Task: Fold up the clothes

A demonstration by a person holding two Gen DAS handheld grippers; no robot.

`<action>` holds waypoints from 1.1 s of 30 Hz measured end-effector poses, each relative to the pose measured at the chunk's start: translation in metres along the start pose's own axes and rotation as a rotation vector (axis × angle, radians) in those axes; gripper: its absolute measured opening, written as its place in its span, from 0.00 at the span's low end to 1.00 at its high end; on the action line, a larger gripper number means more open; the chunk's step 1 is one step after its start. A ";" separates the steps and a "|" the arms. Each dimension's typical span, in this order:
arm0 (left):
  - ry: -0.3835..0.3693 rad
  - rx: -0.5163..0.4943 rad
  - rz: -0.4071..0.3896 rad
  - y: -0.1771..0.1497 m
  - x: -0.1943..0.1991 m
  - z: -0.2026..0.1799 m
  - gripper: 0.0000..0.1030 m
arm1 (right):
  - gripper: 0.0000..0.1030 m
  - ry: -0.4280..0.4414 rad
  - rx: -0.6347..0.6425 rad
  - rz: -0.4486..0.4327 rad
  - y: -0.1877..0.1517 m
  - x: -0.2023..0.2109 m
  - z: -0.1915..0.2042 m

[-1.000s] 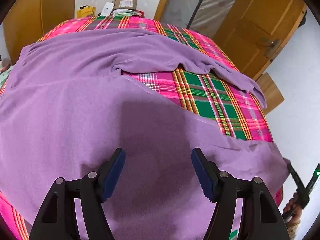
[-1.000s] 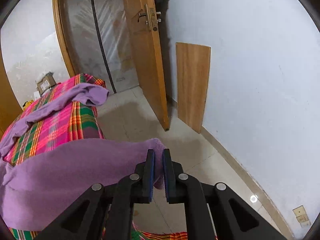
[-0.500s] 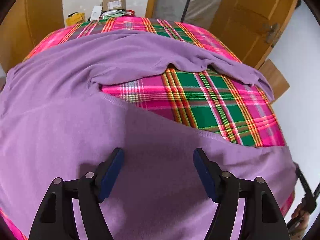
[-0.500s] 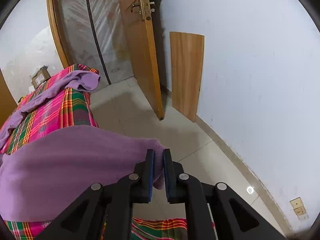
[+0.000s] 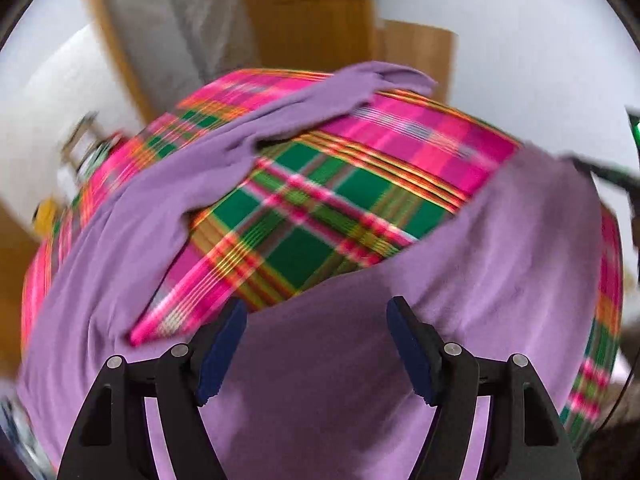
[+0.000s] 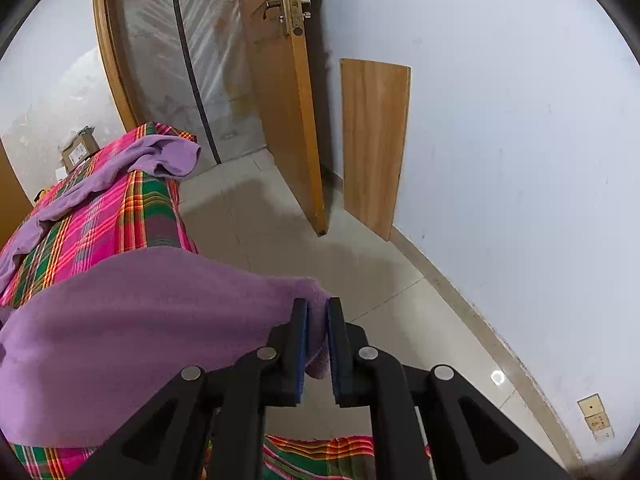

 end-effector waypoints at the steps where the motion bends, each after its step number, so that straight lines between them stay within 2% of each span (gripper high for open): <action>1: -0.013 -0.013 0.005 0.001 -0.003 0.000 0.72 | 0.10 0.000 -0.001 0.002 0.000 0.000 -0.001; 4: -0.076 -0.012 0.024 0.005 -0.010 0.003 0.71 | 0.10 -0.002 -0.007 0.008 -0.001 0.000 -0.001; 7: -0.138 -0.007 0.040 0.008 -0.017 0.006 0.59 | 0.10 -0.006 -0.011 0.012 -0.001 -0.001 -0.001; 8: -0.157 0.001 0.042 0.009 -0.018 0.006 0.54 | 0.10 -0.008 -0.012 0.014 -0.002 -0.002 -0.001; 9: -0.172 0.008 0.042 0.009 -0.019 0.005 0.42 | 0.10 -0.009 -0.012 0.016 -0.002 -0.002 -0.001; 10: -0.187 0.013 0.041 0.009 -0.020 0.005 0.36 | 0.10 -0.011 -0.013 0.017 -0.002 -0.003 -0.001; 12: -0.193 0.001 0.034 0.011 -0.019 0.001 0.18 | 0.10 -0.014 -0.012 0.016 -0.001 -0.004 0.000; 14: -0.195 -0.016 0.027 0.012 -0.018 -0.004 0.09 | 0.10 -0.019 -0.005 0.012 0.000 -0.004 0.001; 22: -0.180 0.094 0.010 0.022 -0.025 0.013 0.07 | 0.10 -0.033 -0.006 0.017 0.003 -0.008 0.002; 26: -0.104 0.202 0.005 0.025 -0.031 0.027 0.04 | 0.10 -0.035 -0.011 0.014 0.003 -0.009 0.002; 29: -0.154 0.321 0.038 0.021 -0.037 0.043 0.04 | 0.10 -0.038 -0.011 0.012 0.003 -0.008 0.002; 31: -0.161 0.343 0.026 0.017 -0.029 0.047 0.05 | 0.10 -0.037 -0.006 0.012 0.003 -0.008 0.002; 33: -0.138 0.333 0.008 0.012 -0.017 0.047 0.10 | 0.10 -0.035 -0.002 0.013 0.003 -0.008 0.003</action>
Point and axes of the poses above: each gripper's, at about its wrist camera, not at the fingertips, and x roughly against the way its jaws point, z to its left, y to its top, the point moved 2 cm from there along -x, roughly the way its jaws point, and after that the axes turned 4 degrees about y, right-handed, at the moved point
